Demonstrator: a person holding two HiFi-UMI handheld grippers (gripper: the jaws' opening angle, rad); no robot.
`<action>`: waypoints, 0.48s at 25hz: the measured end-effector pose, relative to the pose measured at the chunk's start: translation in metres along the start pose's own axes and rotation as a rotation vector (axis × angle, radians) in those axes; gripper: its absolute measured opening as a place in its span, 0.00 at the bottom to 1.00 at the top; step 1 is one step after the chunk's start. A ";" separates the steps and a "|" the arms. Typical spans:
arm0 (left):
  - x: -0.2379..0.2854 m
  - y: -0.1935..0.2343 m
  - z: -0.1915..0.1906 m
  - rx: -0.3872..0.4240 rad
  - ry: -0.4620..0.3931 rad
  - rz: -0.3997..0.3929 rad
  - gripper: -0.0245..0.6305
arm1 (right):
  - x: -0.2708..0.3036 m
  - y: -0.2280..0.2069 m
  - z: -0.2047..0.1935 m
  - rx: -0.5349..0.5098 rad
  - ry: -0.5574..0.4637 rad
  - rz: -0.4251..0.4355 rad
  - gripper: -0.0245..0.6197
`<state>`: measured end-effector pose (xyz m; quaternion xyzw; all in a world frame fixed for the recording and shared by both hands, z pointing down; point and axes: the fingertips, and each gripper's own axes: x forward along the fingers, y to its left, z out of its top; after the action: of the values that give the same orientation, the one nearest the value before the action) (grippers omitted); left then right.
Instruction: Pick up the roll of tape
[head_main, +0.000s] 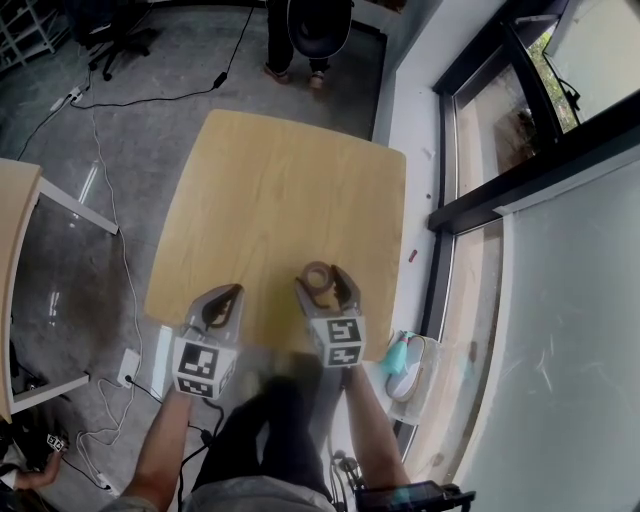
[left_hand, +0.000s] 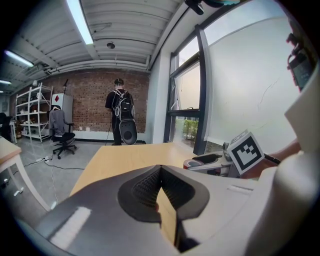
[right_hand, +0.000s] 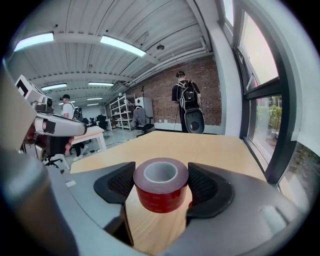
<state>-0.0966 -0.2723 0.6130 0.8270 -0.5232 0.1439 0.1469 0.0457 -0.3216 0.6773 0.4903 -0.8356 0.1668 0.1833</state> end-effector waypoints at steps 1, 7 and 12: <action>-0.001 -0.001 0.002 0.002 -0.003 -0.001 0.04 | -0.002 0.001 0.003 0.001 -0.007 0.000 0.57; -0.004 -0.005 0.015 0.007 -0.021 -0.003 0.04 | -0.013 0.005 0.024 0.004 -0.045 0.004 0.57; -0.009 -0.009 0.030 0.017 -0.039 -0.006 0.04 | -0.025 0.009 0.043 0.010 -0.077 0.007 0.57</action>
<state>-0.0893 -0.2727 0.5813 0.8325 -0.5222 0.1317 0.1300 0.0430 -0.3176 0.6269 0.4944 -0.8428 0.1529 0.1481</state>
